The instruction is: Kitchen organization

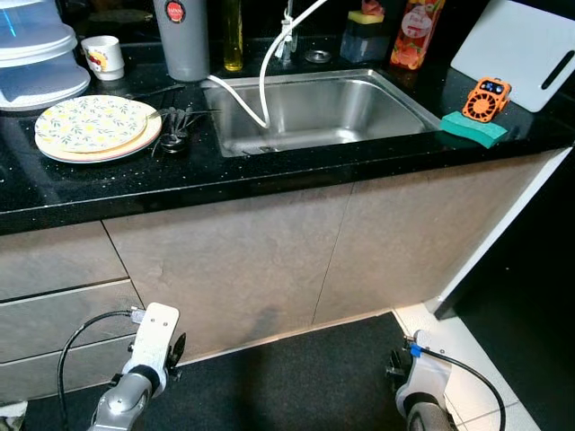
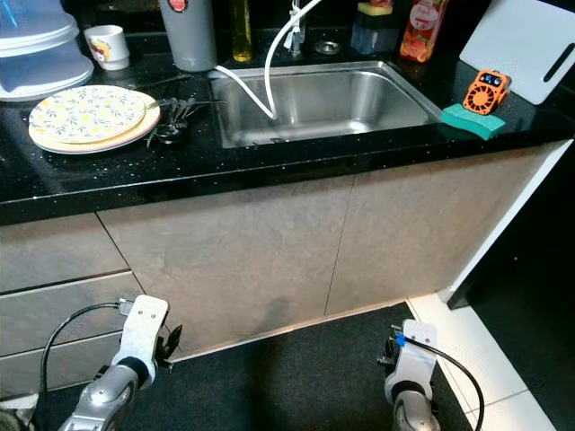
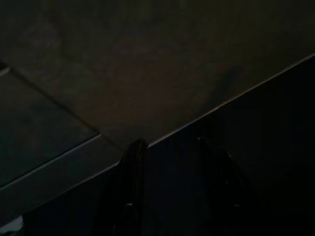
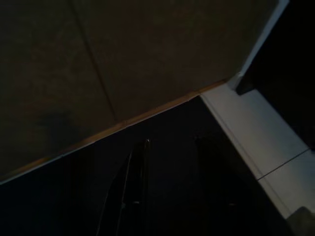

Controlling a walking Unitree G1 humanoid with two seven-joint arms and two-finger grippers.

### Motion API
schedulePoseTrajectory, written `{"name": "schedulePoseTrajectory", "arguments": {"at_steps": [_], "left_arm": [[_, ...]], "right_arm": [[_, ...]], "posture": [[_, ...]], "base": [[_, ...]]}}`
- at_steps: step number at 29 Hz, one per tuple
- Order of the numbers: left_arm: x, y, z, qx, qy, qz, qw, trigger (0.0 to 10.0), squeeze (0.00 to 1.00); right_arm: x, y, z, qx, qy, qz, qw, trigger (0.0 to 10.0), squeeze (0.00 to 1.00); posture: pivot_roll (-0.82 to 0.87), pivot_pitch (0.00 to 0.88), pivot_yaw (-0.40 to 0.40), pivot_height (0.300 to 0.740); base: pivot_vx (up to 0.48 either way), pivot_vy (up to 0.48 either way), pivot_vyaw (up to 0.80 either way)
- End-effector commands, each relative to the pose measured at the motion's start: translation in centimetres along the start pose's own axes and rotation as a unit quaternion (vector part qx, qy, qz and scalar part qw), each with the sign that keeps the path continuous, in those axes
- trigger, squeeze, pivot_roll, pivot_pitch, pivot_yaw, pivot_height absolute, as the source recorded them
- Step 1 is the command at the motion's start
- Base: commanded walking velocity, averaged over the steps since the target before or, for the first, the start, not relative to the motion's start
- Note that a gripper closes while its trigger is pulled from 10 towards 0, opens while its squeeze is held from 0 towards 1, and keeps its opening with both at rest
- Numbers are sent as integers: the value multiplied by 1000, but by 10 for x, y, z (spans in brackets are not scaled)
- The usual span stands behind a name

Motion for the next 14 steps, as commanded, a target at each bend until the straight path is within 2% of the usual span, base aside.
{"name": "schedulePoseTrajectory", "arguments": {"at_steps": [1, 10, 14], "left_arm": [[-4, -1, 0, -1, -2, 6, 1000, 10000, 0], [-7, -2, 1, -3, -2, 9, 1000, 10000, 0], [-11, -2, 0, -3, -20, 20, 1000, 10000, 0]], "right_arm": [[-9, -3, -1, -5, 3, 18, 1000, 10000, 0], [-13, -5, -1, -7, 4, 22, 1000, 10000, 0], [-17, -6, 0, -5, 3, 31, 999, 10000, 0]], "posture": [[8, 41, -4, 740], [8, 47, 0, 740], [8, 47, 0, 740]], "base": [[0, 0, 0], [0, 0, 0], [0, 0, 0]]}}
Point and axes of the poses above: a point about 5 cm out from each wrist's last joint towards the gripper, its own y axis pointing out of the wrist towards the gripper, its own x axis along the axis of the wrist's last joint, z = x × y, the point moved 5 cm from there along y, pointing out of the wrist towards the gripper, and after that the axes turned 5 degrees about y, right-handed, at the moved point
